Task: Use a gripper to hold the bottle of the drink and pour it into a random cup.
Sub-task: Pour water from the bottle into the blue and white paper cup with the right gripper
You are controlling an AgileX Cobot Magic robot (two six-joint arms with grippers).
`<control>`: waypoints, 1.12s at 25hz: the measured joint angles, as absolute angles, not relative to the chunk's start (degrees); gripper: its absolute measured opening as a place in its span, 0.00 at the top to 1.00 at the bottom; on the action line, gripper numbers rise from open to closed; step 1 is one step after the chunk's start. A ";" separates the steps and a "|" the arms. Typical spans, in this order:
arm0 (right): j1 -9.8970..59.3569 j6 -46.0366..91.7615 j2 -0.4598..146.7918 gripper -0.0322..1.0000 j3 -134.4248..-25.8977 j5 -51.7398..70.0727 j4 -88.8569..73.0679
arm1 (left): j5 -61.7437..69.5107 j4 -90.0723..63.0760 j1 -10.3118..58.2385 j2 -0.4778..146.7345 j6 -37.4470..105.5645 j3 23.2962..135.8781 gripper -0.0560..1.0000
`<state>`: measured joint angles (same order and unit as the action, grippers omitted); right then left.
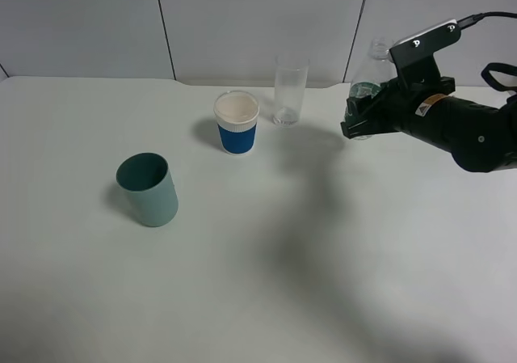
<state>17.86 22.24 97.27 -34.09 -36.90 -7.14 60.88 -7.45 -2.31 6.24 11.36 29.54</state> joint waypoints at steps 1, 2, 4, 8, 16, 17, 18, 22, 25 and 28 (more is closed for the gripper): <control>18.33 22.82 97.27 0.42 -34.67 -36.04 -7.54 | 60.88 -7.45 -2.31 6.24 11.36 29.54 0.01; 18.80 23.74 97.27 0.42 -35.14 -35.32 -7.77 | 60.88 -7.45 -2.31 6.24 11.36 29.54 0.01; 19.99 25.75 97.27 0.42 -36.47 -34.07 -8.71 | 60.88 -7.45 -2.31 6.24 11.36 29.54 0.01; 21.84 28.41 97.27 0.42 -39.34 -32.19 -10.56 | 60.88 -7.45 -2.31 6.24 11.36 29.54 0.01; 24.94 36.92 97.27 0.42 -45.86 -24.80 -16.16 | 60.88 -7.45 -2.31 6.24 11.36 29.54 0.01; 25.19 38.00 97.27 0.42 -46.52 -24.34 -16.61 | 60.88 -7.45 -2.31 6.24 11.36 29.54 0.01; 25.34 38.81 97.27 0.42 -47.06 -23.68 -17.01 | 60.88 -7.45 -2.31 6.24 11.36 29.54 0.01; 25.35 39.62 97.27 0.42 -48.23 -21.89 -17.86 | 60.88 -7.45 -2.31 6.24 11.36 29.54 0.01; 25.75 39.83 97.27 0.42 -48.29 -20.95 -18.05 | 60.88 -7.45 -2.31 6.24 11.36 29.54 0.01; 26.42 39.83 97.27 0.42 -48.29 -20.66 -17.99 | 60.88 -7.45 -2.31 6.24 11.36 29.54 0.01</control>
<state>26.42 39.83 97.27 -48.29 -20.66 -17.99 60.88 -7.45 -2.31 6.24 11.36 29.54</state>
